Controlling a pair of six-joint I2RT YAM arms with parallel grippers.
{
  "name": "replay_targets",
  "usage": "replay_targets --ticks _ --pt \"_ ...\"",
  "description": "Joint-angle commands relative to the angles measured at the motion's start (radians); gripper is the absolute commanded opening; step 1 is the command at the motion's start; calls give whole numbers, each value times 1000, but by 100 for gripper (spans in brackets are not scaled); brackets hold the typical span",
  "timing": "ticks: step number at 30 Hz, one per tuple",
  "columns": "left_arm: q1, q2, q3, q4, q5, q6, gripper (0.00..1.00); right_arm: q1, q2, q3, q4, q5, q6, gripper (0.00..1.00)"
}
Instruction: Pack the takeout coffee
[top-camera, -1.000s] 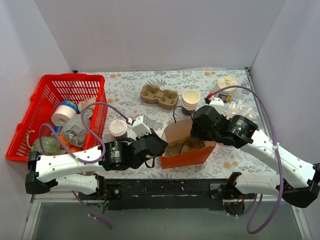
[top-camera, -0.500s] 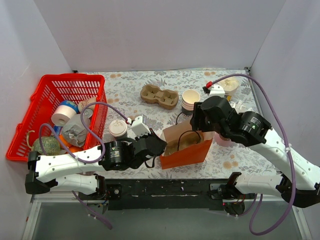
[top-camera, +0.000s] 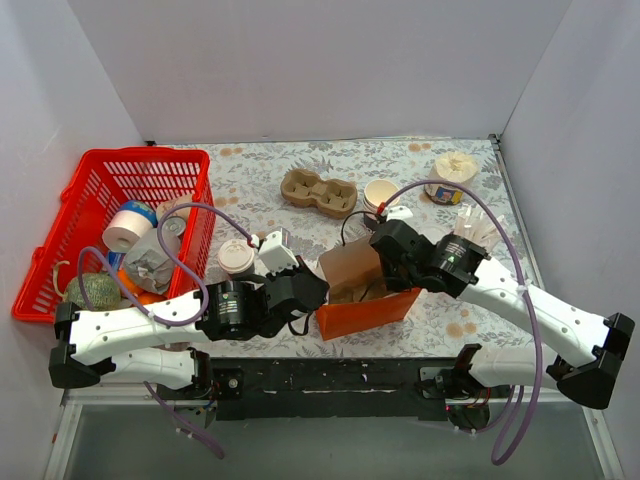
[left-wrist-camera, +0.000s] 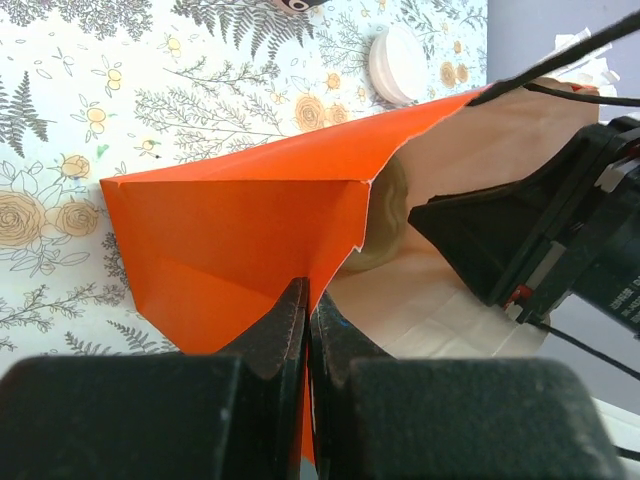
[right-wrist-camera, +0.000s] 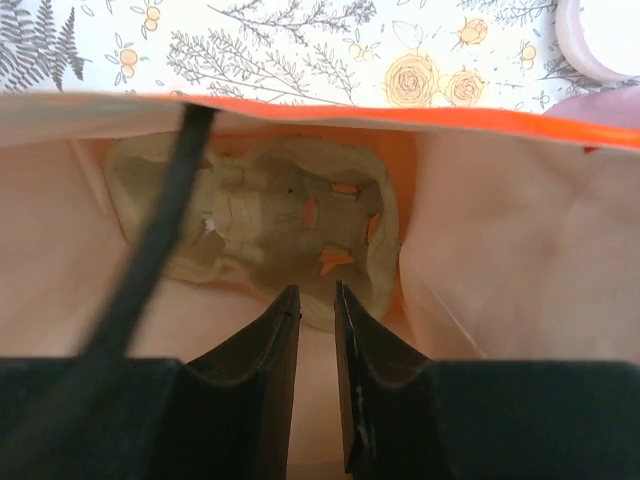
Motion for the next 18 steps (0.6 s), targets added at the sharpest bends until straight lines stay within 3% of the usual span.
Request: replay_targets --ticks 1,6,18 --pt "-6 -7 28 -67 -46 -118 0 -3 -14 -65 22 -19 4 28" --pt "-4 4 28 -56 -28 -104 0 -28 12 -59 49 -27 3 33" --pt "-4 -2 29 -61 -34 -101 0 -83 54 -158 61 -33 15 34"
